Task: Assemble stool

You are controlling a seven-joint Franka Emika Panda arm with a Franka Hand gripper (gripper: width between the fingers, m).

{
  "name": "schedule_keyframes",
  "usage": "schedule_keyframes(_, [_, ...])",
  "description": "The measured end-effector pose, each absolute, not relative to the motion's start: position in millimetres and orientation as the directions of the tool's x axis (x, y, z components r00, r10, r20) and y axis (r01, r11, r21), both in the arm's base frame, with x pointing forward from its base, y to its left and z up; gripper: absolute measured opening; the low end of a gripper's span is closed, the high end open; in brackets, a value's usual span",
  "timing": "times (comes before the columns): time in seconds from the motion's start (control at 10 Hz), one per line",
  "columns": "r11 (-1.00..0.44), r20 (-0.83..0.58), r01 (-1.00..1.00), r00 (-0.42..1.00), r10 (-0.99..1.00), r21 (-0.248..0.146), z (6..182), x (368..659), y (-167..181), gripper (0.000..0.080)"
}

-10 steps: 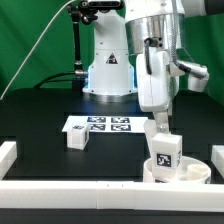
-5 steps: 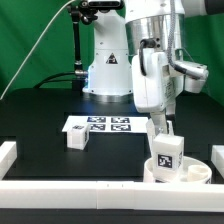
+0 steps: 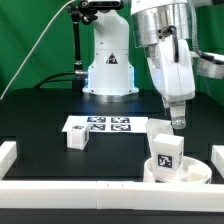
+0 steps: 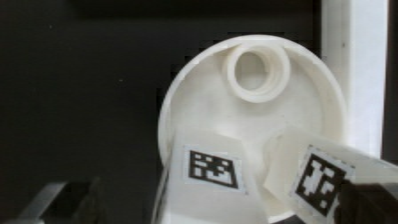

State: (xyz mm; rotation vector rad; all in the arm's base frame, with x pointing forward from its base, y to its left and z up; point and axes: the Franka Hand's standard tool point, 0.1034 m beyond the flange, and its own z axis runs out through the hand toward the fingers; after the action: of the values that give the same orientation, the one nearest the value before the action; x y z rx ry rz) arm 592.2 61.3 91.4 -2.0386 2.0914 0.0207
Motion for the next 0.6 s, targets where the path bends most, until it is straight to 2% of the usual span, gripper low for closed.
schedule_keyframes(0.2, [-0.125,-0.138,-0.979,0.148,-0.979,-0.159,91.1,591,62,0.0649])
schedule_keyframes(0.4, [-0.299,-0.096,-0.945,0.313,-0.945,-0.132,94.8,592,69,0.0649])
schedule_keyframes(0.6, [-0.434,-0.075,-0.889,0.447,-0.891,-0.142,98.1,590,72,0.0649])
